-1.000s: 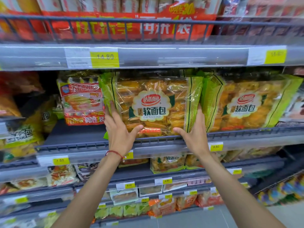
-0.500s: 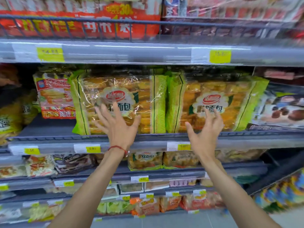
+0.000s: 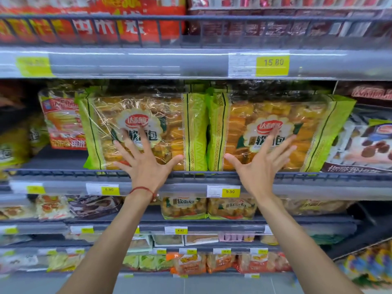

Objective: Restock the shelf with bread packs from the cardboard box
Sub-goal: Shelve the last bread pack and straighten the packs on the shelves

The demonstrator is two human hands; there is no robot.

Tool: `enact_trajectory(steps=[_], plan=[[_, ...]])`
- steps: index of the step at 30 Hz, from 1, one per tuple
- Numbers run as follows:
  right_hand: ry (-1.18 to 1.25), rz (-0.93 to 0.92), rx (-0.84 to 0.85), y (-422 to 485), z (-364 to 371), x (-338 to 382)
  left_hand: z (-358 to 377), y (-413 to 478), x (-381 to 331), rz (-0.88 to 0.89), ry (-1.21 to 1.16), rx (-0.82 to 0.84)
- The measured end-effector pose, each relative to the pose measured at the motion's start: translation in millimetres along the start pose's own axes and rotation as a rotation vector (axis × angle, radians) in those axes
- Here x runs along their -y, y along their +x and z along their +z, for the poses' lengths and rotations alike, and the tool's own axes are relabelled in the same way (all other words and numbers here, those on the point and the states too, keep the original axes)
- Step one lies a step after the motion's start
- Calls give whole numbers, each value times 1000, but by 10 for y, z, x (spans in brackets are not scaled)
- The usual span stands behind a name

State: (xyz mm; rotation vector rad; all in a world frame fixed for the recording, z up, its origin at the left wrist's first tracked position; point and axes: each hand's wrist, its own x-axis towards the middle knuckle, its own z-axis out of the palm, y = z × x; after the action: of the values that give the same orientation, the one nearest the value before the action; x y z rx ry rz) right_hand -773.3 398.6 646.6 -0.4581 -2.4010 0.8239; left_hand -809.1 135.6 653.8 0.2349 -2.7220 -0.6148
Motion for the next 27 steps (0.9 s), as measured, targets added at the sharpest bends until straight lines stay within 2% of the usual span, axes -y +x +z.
enact_trajectory(steps=[16, 27], plan=[[-146, -16, -68, 126, 224, 101, 160, 219, -79, 14, 3, -44], [-84, 15, 9, -100, -3, 104, 40, 31, -15, 19, 19, 0]])
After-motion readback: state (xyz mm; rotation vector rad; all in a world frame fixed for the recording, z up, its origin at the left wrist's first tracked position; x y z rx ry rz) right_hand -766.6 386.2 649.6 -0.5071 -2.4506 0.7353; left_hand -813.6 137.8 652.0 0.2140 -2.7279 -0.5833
